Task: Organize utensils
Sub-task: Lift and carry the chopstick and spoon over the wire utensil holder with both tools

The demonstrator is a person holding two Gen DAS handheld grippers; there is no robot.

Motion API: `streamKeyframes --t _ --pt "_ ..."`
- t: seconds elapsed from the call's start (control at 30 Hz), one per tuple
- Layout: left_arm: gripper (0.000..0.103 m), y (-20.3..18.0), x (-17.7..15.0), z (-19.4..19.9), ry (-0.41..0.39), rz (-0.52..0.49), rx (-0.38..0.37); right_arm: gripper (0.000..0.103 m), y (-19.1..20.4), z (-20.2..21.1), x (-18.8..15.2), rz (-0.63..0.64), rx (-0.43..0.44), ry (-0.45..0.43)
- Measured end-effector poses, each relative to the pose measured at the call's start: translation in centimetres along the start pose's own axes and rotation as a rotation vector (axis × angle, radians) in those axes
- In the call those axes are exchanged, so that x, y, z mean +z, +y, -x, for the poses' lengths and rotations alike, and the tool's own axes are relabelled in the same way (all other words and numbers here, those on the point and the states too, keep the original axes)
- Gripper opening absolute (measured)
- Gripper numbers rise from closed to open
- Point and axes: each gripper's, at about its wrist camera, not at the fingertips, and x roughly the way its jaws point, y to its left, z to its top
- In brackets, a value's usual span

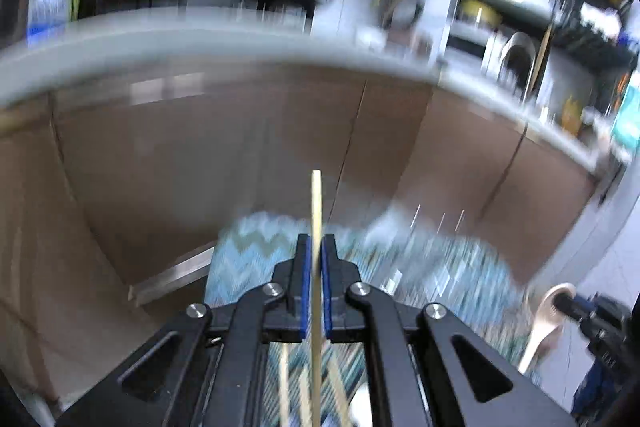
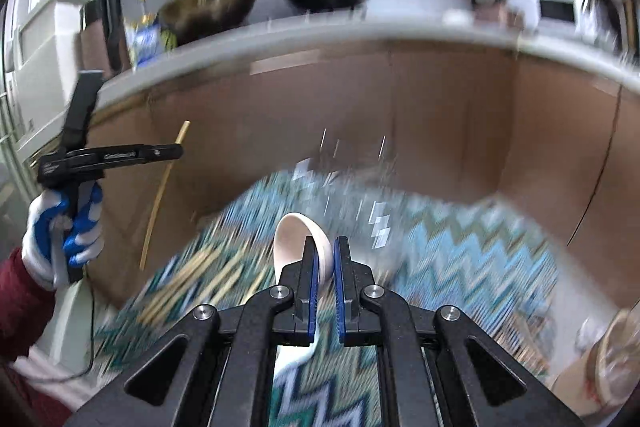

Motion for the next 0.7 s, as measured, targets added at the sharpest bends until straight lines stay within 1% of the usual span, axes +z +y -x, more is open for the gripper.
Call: streamKeyframes --t 0.07,0.13,0.17,0.27,0.33,0.43,0.5,0.57,0.7 --pt "0.004 -1.6 2.2 0.6 -0.123 0.016 -0.013 0.007 0.2 0.1 2.1 0.012 -0.079 -0.084" --pt "0.004 -2.8 3.5 0.6 -0.210 0.038 -0.024 0.007 0.3 -0.1 3.8 0.022 -0.164 -0.162" --pt "0.004 -3.2 4.0 0.5 -0.239 0.055 -0.032 0.007 0.3 -0.6 4.4 0.024 -0.206 -0.199" --pt "0.004 -4.9 5.2 -1.3 -0.310 0.094 -0.037 0.007 -0.1 -2.3 5.5 0.022 -0.306 -0.266" --pt "0.004 -5.7 5.3 -2.5 -0.344 0.106 -0.035 0.007 -0.5 -4.1 5.9 0.031 -0.368 -0.293" --pt "0.004 -7.0 4.5 -5.0 -0.372 0.111 -0.024 0.007 -1.1 -6.5 5.0 0.038 -0.422 -0.301" --pt "0.004 -7.6 3.5 -6.6 -0.375 0.106 -0.011 0.007 -1.5 -7.9 4.4 0.022 -0.429 -0.292" --pt "0.004 -8.2 2.1 -8.5 -0.374 0.099 0.022 0.007 -1.8 -9.4 3.6 0.009 -0.443 -0.289" --pt "0.005 -9.0 -0.7 -10.7 -0.381 0.069 0.075 0.007 -1.8 -10.9 1.8 0.011 -0.443 -0.289"
